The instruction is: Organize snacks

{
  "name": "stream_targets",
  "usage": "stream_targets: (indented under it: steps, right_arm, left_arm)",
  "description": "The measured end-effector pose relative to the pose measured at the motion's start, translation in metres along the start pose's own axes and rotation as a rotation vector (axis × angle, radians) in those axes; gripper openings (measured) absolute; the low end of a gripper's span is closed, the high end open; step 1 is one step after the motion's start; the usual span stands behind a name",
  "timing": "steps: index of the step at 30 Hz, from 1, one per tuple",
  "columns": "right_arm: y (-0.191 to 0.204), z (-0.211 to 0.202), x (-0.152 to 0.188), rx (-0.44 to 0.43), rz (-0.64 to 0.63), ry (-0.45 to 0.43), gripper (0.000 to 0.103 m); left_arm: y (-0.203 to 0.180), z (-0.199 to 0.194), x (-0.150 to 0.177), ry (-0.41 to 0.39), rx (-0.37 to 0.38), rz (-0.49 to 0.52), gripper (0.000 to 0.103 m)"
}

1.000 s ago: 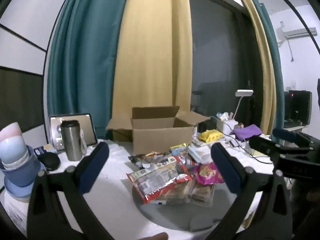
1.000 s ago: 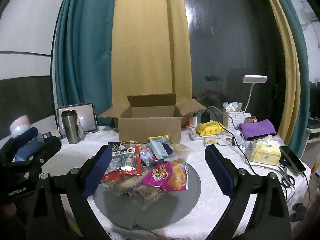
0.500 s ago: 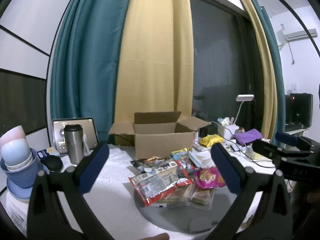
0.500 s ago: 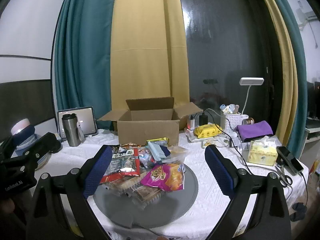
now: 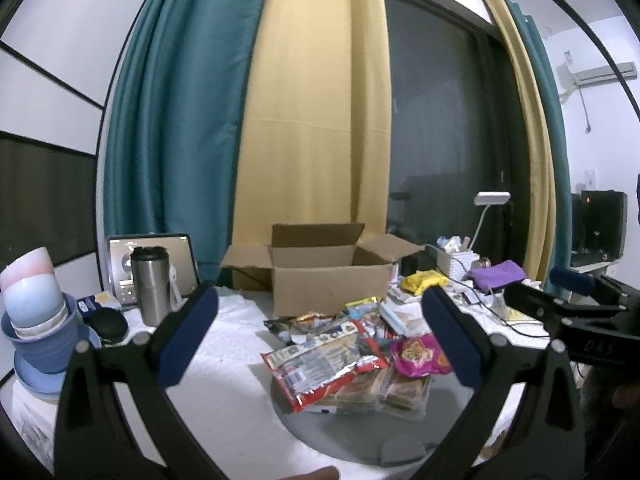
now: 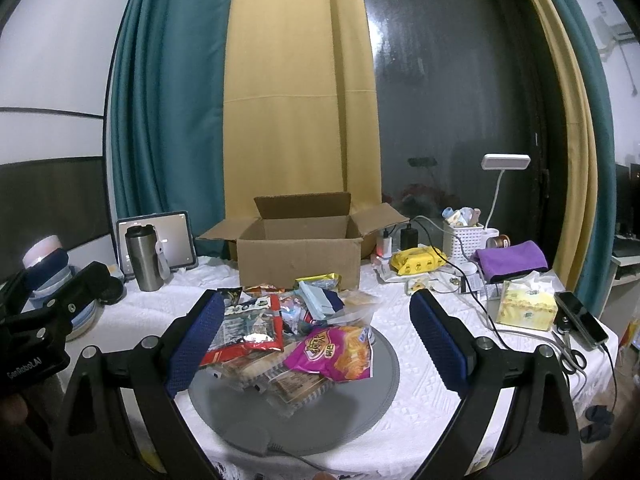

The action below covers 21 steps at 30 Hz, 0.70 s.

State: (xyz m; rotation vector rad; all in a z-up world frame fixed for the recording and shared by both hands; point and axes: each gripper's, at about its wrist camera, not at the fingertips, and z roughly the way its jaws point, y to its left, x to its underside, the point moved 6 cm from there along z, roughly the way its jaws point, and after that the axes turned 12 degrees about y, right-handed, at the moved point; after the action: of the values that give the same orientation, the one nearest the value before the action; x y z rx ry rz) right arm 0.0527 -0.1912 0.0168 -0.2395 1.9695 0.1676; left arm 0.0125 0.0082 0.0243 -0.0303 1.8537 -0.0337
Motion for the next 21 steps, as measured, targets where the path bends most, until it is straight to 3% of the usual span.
stream_targets:
  steps: [21]
  right_arm:
    - [-0.0019,0.0003,-0.0001,-0.002,0.002,0.002,0.096]
  left_arm:
    - [0.0002,-0.0018,0.0013,-0.002,0.001,-0.001,0.102]
